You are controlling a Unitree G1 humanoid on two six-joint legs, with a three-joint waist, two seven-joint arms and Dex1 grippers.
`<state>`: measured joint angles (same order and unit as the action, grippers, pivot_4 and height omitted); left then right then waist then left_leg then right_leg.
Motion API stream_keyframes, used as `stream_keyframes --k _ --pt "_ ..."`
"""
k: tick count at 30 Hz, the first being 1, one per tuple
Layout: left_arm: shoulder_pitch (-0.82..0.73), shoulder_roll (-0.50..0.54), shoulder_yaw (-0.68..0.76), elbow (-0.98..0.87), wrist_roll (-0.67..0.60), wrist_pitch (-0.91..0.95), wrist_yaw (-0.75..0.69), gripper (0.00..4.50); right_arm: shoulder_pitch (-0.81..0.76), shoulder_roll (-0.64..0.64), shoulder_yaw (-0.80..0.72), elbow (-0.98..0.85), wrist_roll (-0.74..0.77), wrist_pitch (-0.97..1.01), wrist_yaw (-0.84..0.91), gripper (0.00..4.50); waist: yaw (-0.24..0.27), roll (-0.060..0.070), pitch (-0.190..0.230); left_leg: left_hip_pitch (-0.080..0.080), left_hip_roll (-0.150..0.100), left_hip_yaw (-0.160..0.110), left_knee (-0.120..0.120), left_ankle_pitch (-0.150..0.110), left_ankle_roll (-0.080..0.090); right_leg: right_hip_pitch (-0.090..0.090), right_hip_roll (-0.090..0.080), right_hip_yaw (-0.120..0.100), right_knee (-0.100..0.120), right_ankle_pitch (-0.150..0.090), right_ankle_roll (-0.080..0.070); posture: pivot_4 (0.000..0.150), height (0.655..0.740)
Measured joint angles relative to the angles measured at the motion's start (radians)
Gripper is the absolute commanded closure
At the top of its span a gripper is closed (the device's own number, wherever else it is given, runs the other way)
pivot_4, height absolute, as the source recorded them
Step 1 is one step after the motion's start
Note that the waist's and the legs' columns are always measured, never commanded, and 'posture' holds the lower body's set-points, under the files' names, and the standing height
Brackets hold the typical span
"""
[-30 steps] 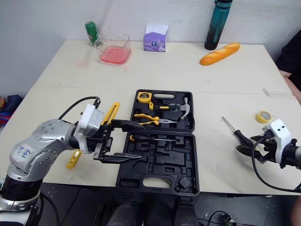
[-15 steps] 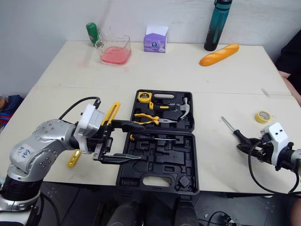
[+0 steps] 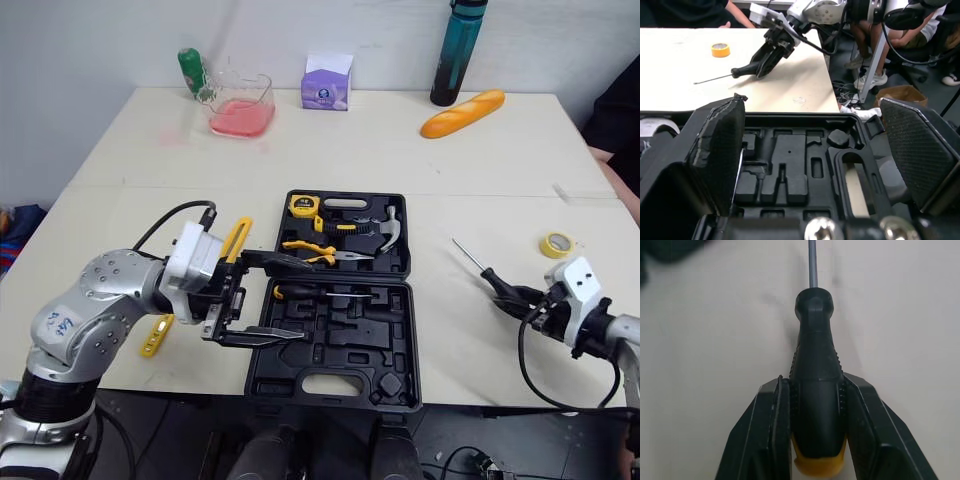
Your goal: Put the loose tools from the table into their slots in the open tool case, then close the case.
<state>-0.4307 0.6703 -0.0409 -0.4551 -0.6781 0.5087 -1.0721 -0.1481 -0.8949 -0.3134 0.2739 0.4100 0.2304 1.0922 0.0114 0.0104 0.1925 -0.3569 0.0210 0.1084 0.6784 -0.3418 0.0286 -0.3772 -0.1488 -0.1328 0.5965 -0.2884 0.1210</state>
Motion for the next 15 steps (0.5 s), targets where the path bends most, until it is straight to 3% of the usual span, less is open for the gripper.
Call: stream_keyframes --k 7,15 --pt "0.002 0.010 0.007 0.041 0.030 -0.032 -0.002 0.00 -0.145 -0.116 0.077 -0.203 0.039 0.148 0.109 3.49 0.001 0.001 0.001 -0.002 0.001 -0.001 0.001 -0.001 0.000 -0.001 0.000 0.000 0.000 0.000 0.000 0.150 0.7400" --pt "0.051 0.052 0.070 0.040 0.036 -0.033 0.015 0.00 -0.282 -0.125 0.262 -0.425 0.105 0.419 0.147 3.49 0.007 0.001 0.001 -0.018 0.000 -0.002 0.004 -0.001 0.000 -0.016 0.000 -0.003 0.007 0.000 -0.001 0.150 0.7400"
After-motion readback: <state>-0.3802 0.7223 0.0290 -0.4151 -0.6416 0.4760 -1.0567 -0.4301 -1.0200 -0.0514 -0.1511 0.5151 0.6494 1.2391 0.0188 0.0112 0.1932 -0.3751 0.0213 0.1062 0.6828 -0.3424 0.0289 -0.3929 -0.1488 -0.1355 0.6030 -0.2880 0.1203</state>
